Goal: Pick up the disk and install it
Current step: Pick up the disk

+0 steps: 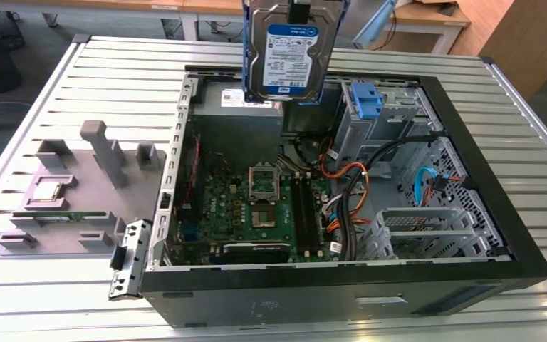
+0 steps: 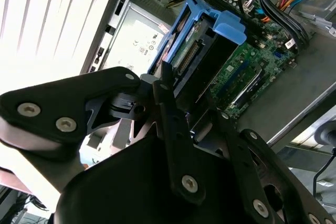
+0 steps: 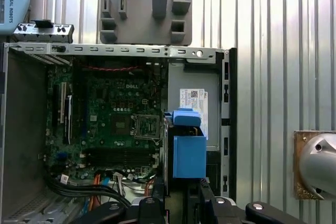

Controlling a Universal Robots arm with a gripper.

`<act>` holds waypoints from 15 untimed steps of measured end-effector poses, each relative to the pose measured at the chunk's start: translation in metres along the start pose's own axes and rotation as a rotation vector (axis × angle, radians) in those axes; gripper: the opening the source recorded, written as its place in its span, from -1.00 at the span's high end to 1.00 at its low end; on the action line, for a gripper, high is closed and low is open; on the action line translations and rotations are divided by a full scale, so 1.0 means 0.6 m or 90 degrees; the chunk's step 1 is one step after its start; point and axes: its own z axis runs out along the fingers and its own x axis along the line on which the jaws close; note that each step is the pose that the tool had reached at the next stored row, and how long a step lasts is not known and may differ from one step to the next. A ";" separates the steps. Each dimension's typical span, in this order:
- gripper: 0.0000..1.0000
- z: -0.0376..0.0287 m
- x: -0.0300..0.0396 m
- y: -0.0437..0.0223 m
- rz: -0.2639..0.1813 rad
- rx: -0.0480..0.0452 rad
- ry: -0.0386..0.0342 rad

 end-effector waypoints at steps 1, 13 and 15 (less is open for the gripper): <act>0.30 0.000 0.001 -0.001 0.000 -0.0001 0.0000; 0.30 0.000 0.012 -0.013 0.000 -0.0009 0.0000; 0.30 0.000 0.014 -0.015 0.000 -0.0010 0.0000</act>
